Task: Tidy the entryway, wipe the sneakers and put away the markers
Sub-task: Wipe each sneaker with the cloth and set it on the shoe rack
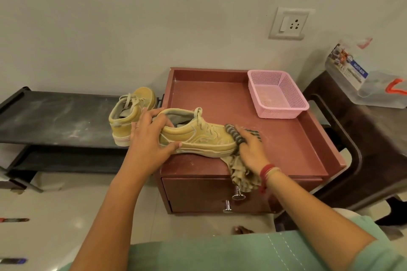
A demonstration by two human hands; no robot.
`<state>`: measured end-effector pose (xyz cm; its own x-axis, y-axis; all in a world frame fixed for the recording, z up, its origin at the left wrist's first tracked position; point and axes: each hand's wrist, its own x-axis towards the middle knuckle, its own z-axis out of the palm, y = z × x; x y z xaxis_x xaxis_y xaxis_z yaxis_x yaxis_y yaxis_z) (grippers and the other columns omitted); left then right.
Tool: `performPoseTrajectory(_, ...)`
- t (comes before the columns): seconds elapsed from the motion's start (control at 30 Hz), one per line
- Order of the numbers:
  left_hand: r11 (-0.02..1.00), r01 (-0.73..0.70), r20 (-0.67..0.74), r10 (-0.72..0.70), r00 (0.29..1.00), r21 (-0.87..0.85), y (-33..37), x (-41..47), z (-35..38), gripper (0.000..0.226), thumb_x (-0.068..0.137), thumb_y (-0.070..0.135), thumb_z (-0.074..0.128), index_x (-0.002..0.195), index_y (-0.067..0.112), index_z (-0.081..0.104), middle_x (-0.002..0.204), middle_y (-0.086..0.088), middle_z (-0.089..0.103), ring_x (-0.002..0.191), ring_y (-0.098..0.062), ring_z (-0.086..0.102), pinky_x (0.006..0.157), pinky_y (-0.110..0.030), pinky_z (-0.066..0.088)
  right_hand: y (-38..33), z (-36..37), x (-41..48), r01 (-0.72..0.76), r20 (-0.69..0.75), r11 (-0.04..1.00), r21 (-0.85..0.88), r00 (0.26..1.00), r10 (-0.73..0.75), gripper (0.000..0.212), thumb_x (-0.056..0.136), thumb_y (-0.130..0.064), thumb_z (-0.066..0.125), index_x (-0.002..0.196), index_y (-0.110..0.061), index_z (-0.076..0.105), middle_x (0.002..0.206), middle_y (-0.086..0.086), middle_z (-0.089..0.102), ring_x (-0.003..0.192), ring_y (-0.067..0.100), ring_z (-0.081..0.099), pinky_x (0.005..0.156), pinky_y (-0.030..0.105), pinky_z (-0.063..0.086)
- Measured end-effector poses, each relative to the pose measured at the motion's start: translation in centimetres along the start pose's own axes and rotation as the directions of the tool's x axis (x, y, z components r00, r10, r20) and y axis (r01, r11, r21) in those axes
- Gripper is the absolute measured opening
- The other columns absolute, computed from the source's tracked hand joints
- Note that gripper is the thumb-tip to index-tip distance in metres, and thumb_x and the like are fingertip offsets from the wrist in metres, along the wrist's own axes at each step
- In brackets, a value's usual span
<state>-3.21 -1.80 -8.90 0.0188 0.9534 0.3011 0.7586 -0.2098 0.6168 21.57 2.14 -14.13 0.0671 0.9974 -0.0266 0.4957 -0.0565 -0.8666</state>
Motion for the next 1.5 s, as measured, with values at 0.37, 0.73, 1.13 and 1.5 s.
performPoseTrajectory(0.37, 0.824, 0.525, -0.046, -0.545, 0.837, -0.211, 0.9, -0.7, -0.3, 0.112, 0.054, 0.095, 0.045, 0.142, 0.027, 0.028, 0.141, -0.003, 0.046, 0.130, -0.030, 0.042, 0.107, -0.057, 0.031, -3.5, -2.2, 0.6, -0.165, -0.039, 0.797, 0.581, 0.973, 0.229, 0.050, 0.087, 0.012, 0.033, 0.122, -0.013, 0.058, 0.122, 0.011, 0.061, 0.111, 0.027, 0.059, 0.101, 0.043, 0.044)
performPoseTrajectory(0.73, 0.742, 0.620, 0.046, -0.631, 0.775, -0.256, 0.9, -0.6, 0.0, 0.087, 0.056, 0.073, 0.055, 0.126, 0.022, 0.053, 0.116, -0.001, 0.058, 0.102, -0.023, 0.054, 0.078, -0.038, 0.044, 0.3, 1.3, 1.0, -0.003, 0.105, 0.999, 0.048, 0.994, -0.002, 0.042, 0.100, -0.029, 0.036, 0.142, -0.022, 0.036, 0.153, -0.002, 0.022, 0.144, 0.019, 0.011, 0.118, 0.041, 0.008)
performPoseTrajectory(1.13, 0.938, -0.066, -0.165, 0.009, 0.986, -0.339, 6.1, -0.4, -1.2, 0.096, 0.053, 0.036, 0.086, 0.130, 0.047, 0.031, 0.125, 0.030, 0.041, 0.119, -0.001, 0.047, 0.094, -0.040, 0.051, -8.6, -6.5, -0.9, 0.239, -0.252, 0.843, 0.481, 0.959, -0.128, 0.023, 0.098, -0.020, 0.043, 0.107, -0.033, 0.060, 0.118, 0.002, 0.063, 0.111, 0.020, 0.059, 0.100, 0.042, 0.045)
performPoseTrajectory(1.5, 0.893, -0.209, -0.220, 0.129, 0.967, -0.398, 8.1, 0.2, 0.3, 0.116, 0.058, 0.044, 0.086, 0.148, 0.031, 0.014, 0.142, -0.001, 0.042, 0.131, -0.009, 0.043, 0.104, -0.030, 0.043, -11.1, -3.1, -7.3, 0.685, 0.080, 0.722, -0.096, 0.728, -0.681, 0.038, 0.092, -0.037, 0.045, 0.130, -0.041, 0.048, 0.149, -0.014, 0.033, 0.141, 0.008, 0.021, 0.116, 0.041, 0.019)
